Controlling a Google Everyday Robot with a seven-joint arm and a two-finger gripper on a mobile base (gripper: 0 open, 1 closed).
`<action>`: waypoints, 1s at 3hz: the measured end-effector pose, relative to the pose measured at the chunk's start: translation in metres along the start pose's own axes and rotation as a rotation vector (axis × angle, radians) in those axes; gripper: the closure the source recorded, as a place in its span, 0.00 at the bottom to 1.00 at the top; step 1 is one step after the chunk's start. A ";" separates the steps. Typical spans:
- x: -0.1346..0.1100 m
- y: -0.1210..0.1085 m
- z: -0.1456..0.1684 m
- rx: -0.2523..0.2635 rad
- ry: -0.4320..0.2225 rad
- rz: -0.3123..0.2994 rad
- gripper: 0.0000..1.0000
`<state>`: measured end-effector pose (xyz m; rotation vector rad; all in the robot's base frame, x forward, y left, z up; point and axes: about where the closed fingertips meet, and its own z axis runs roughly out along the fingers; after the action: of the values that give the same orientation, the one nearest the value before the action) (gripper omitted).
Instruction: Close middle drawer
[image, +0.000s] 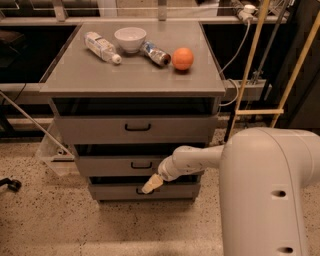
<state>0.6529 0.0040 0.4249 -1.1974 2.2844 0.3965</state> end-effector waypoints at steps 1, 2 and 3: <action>0.017 -0.012 -0.036 0.059 -0.034 0.083 0.00; 0.030 -0.015 -0.116 0.170 -0.147 0.227 0.00; 0.029 0.016 -0.191 0.257 -0.277 0.307 0.00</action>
Offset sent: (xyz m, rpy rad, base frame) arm -0.1264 -0.2431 0.1606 0.2102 -0.2025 -0.6449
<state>0.5661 -0.0977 0.5652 -0.6256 2.1946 0.3412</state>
